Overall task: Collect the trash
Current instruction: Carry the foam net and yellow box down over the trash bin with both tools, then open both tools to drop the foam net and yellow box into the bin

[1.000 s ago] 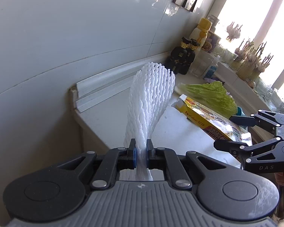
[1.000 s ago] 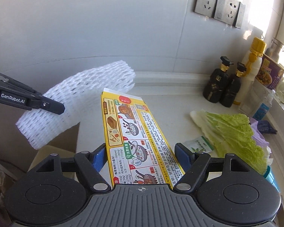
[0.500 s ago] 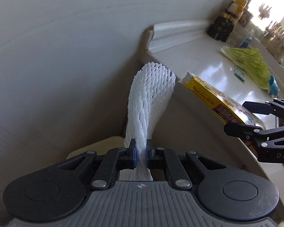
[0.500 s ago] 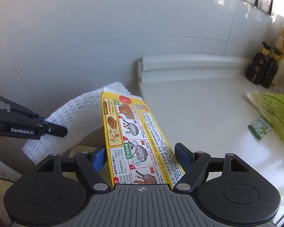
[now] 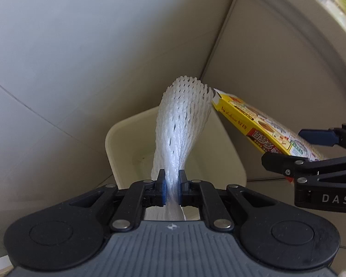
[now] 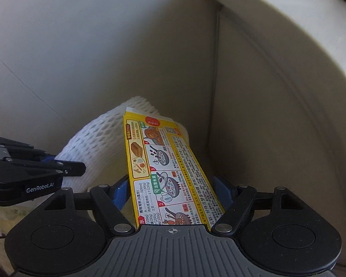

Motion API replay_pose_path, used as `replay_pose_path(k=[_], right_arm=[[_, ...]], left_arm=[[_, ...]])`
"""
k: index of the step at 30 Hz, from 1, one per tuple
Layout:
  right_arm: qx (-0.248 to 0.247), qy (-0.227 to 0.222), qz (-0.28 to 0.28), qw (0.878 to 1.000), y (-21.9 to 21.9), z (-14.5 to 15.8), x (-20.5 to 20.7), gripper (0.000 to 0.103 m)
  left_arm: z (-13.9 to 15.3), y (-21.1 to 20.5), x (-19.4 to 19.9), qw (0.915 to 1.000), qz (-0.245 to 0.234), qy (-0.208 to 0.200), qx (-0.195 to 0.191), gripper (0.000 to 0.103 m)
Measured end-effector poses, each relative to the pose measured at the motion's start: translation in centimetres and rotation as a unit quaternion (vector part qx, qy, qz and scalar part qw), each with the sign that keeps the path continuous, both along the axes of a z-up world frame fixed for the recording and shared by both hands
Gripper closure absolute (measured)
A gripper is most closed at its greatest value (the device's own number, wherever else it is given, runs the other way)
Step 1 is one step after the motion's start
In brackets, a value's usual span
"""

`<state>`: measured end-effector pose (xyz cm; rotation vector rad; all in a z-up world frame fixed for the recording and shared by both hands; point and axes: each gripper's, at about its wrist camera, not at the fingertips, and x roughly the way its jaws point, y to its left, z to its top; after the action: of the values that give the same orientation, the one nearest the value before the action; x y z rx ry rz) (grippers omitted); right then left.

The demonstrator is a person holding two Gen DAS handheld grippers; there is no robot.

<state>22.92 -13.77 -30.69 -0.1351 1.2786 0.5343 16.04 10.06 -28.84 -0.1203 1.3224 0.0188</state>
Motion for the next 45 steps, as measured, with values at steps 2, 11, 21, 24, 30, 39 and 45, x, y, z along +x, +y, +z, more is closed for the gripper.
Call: replay_pose_path(k=[2,11,21,24,30,39,45], right_arm=[[0.006,0.025,-0.013,1.0,0.1,-2.0,0.6,0.026],[-0.004,0.08,-0.048,0.996,1.8,-8.4,2.6,0.026],[-0.001,0.107,-0.047,0.993,4.1,-10.9,4.1,0.022],[0.009,0.115,-0.047,0.992,3.9,-10.7,4.5,0.017],[0.014,0.116,-0.039,0.992,3.7,-9.8,4.9,0.015],[0.012,0.107,-0.03,0.994,4.4,-8.6,4.9,0.015],[0.014,0.094,-0.027,0.995,4.0,-6.6,4.6,0.015]], left_arm=[[-1.5,0.1,0.6,0.9999,0.006,0.009,-0.002,0.095],[-6.9,-1.1,2.9,0.9986,-0.002,0.045,0.028,0.095],[-9.0,-3.9,4.5,0.9967,-0.001,0.069,0.044,0.089],[-8.5,-4.8,4.7,0.9969,-0.008,0.062,0.046,0.075],[-7.4,-7.0,5.1,0.9967,-0.016,0.059,0.053,0.065],[-4.0,-10.3,5.7,0.997,-0.019,0.049,0.056,0.042],[-1.4,-12.8,6.3,0.9976,-0.017,0.04,0.053,0.034]])
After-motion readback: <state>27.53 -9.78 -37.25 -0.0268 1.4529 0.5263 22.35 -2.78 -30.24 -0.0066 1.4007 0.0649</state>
